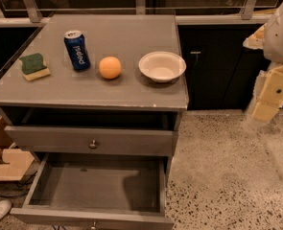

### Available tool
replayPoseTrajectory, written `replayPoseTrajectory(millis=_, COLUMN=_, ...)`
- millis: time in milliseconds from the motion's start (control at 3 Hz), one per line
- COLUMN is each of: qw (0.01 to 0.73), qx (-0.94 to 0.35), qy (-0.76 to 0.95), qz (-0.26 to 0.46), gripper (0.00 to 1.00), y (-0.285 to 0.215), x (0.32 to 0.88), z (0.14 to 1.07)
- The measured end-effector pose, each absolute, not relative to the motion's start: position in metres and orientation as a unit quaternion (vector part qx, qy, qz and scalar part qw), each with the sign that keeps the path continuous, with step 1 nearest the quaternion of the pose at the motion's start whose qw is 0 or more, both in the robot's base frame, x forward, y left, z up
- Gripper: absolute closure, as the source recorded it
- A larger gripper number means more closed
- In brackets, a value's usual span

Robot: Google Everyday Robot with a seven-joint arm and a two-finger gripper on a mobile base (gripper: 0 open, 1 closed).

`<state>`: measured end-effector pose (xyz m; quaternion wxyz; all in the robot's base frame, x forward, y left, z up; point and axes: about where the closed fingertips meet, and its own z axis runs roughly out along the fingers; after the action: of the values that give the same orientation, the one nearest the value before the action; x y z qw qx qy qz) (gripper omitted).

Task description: Place orange into middle drawer

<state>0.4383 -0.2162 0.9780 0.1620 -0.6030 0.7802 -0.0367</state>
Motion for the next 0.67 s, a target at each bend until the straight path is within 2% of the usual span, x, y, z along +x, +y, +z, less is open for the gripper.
replayPoseTrajectory(millis=667, qw=0.174, qx=-0.622, qy=0.763, qz=-0.029, gripper=0.0, y=-0.189, x=0.432, z=0.986)
